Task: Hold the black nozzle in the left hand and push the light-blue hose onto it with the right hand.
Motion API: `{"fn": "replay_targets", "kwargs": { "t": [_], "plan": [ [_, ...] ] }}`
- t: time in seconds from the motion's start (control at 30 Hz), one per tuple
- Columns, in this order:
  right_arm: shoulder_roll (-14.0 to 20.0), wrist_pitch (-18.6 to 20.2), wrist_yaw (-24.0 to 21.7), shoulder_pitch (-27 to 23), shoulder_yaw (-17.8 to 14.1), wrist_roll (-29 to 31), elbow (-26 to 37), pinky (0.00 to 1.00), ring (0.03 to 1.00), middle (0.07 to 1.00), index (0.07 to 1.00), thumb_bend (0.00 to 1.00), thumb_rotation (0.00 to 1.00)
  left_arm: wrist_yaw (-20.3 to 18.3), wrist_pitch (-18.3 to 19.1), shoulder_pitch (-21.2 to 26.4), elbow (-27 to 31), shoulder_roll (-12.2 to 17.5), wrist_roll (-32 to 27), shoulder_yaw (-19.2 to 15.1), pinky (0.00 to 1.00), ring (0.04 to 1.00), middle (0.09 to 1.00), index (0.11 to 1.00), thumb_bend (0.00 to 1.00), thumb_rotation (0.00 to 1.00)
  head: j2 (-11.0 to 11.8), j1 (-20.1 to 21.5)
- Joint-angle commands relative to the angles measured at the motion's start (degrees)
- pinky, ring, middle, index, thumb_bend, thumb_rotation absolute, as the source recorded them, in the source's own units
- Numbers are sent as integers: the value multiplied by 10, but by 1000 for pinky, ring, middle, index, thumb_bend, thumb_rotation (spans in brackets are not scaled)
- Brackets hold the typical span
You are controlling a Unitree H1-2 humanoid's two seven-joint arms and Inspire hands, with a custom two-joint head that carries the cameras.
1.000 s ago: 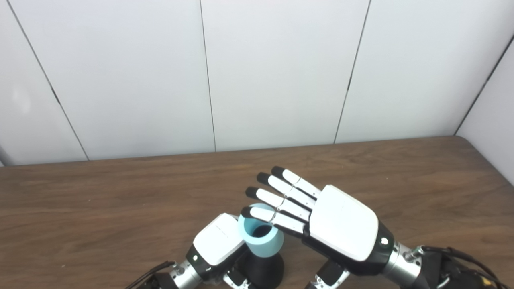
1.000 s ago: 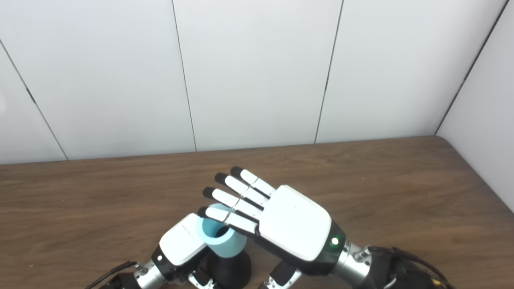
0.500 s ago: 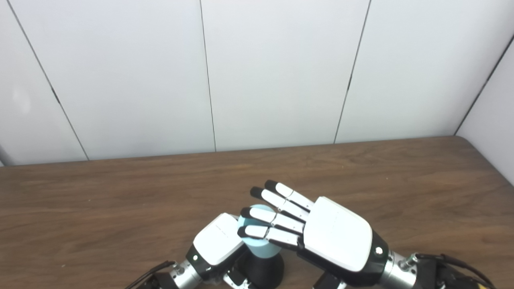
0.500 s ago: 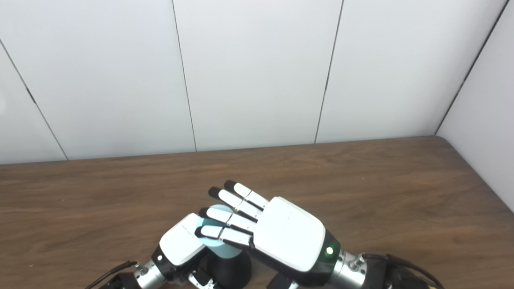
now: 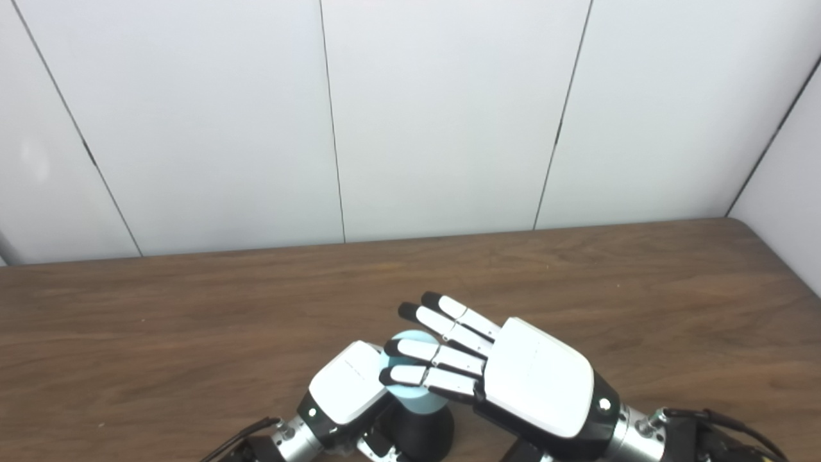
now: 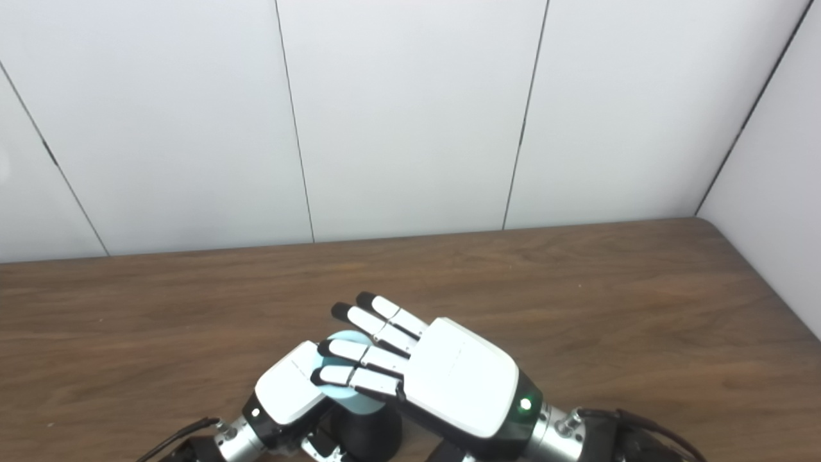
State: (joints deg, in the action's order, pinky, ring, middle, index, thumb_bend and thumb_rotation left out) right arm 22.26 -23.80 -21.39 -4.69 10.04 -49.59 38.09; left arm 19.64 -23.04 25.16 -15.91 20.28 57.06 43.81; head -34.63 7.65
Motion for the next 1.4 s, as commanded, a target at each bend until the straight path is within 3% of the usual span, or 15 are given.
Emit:
{"fn": "replay_targets", "kwargs": {
  "t": [0.0, 0.6, 0.87, 1.07, 1.37],
  "plan": [
    [8, 6, -21, 9, -1, -16, 1, 987, 1000, 891, 828, 914, 818, -49, -3, -35, -24, 1, 40, 33, 340, 419, 463, 506, 503, 0, 0, 1],
    [2, 57, -40, 22, -21, 11, -1, 1000, 1000, 953, 901, 882, 815, -52, -5, -37, -20, 7, 41, 34, 288, 377, 442, 530, 498, 0, -3, 1],
    [0, 70, -45, 24, -23, 18, 4, 1000, 1000, 966, 917, 881, 825, -60, -5, -39, -16, 9, 36, 33, 317, 389, 472, 504, 502, 0, -3, 1],
    [-2, 71, -45, 27, -25, 19, 7, 1000, 1000, 963, 920, 889, 810, -52, -8, -40, -21, 7, 36, 33, 315, 387, 477, 501, 502, 0, -3, 2],
    [-3, 61, -47, 33, -15, 25, 9, 1000, 1000, 942, 902, 895, 820, -70, -2, -40, -19, 7, 28, 32, 354, 419, 496, 485, 503, 0, -2, 0]
  ]
}}
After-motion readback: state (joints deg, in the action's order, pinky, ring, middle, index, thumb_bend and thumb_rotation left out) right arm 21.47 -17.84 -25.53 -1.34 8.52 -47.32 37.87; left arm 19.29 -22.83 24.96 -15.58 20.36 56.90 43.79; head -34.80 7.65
